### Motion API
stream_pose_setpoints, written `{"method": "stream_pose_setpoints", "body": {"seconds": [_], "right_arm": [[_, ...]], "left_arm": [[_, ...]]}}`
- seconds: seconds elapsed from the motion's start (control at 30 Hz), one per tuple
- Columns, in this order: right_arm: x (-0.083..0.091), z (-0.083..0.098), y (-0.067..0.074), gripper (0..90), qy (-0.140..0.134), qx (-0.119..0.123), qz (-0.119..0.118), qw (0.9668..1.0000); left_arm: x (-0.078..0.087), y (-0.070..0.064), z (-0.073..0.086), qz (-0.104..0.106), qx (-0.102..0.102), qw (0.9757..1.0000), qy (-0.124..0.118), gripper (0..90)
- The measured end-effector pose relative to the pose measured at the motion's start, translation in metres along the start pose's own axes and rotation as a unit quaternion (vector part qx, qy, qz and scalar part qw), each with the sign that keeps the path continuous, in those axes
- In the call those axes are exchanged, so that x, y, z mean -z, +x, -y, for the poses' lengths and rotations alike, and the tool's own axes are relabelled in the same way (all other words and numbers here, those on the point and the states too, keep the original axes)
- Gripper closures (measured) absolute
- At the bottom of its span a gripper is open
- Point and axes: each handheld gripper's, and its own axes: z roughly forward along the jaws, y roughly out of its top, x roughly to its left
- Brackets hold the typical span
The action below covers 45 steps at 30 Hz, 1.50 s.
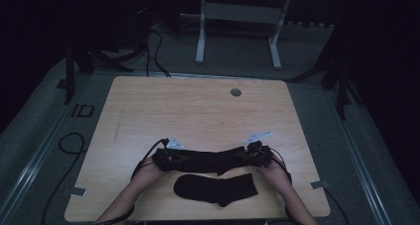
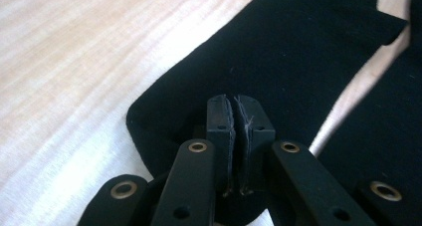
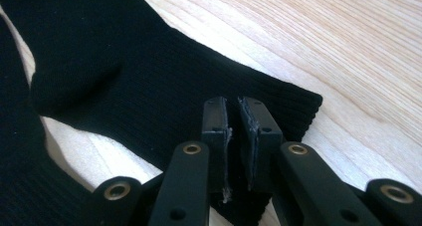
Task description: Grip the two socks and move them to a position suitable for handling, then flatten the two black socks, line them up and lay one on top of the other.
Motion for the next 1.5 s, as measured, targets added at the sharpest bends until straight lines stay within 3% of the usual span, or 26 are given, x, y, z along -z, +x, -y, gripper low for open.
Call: {"method": "stream_pose_setpoints", "body": {"seconds": [0.5, 0.77, 0.83, 0.87, 0.93, 1.0, 1.03, 1.1, 1.23, 1.33, 1.47, 1.5], "right_arm": [[0.006, 0.005, -0.017, 81.5, -0.006, -0.027, 0.018, 0.9994], [0.006, 0.004, -0.024, 81.5, -0.009, -0.040, 0.021, 0.9989], [0.005, 0.004, -0.024, 79.0, -0.011, -0.044, 0.015, 0.9989], [0.006, 0.003, -0.023, 76.4, -0.014, -0.045, 0.007, 0.9989], [0.014, 0.000, -0.021, 73.8, -0.032, -0.040, 0.007, 0.9987], [0.018, -0.002, -0.022, 71.8, -0.039, -0.042, 0.010, 0.9983], [0.024, -0.006, -0.027, 64.6, -0.048, -0.053, 0.020, 0.9973], [0.025, -0.008, -0.033, 55.8, -0.049, -0.066, 0.026, 0.9963], [0.022, -0.007, -0.035, 51.9, -0.040, -0.074, 0.030, 0.9960], [0.014, -0.005, -0.036, 51.5, -0.025, -0.073, 0.034, 0.9965], [0.006, -0.004, -0.038, 54.0, -0.011, -0.071, 0.032, 0.9969], [0.004, -0.004, -0.037, 54.7, -0.009, -0.069, 0.034, 0.9970]], "left_arm": [[-0.006, 0.011, -0.004, -0.026, 0.014, 0.9994, -0.016, 85.5], [-0.010, 0.011, -0.008, -0.023, 0.021, 0.9992, -0.026, 84.4], [-0.008, 0.010, -0.008, -0.020, 0.031, 0.9987, -0.034, 77.9], [-0.004, 0.010, -0.008, -0.022, 0.042, 0.9976, -0.051, 73.6], [0.004, 0.011, -0.008, -0.038, 0.049, 0.9955, -0.071, 60.1], [0.007, 0.012, -0.008, -0.043, 0.052, 0.9947, -0.078, 59.2], [0.012, 0.017, -0.007, -0.053, 0.060, 0.9930, -0.086, 55.4], [0.014, 0.023, -0.005, -0.052, 0.073, 0.9926, -0.083, 51.7], [0.010, 0.035, -0.002, -0.063, 0.090, 0.9915, -0.070, 45.9], [0.005, 0.042, 0.000, -0.055, 0.107, 0.9908, -0.063, 45.1], [-0.001, 0.045, 0.000, -0.049, 0.109, 0.9911, -0.058, 46.3], [-0.004, 0.043, -0.001, -0.058, 0.100, 0.9922, -0.048, 47.3]]}}
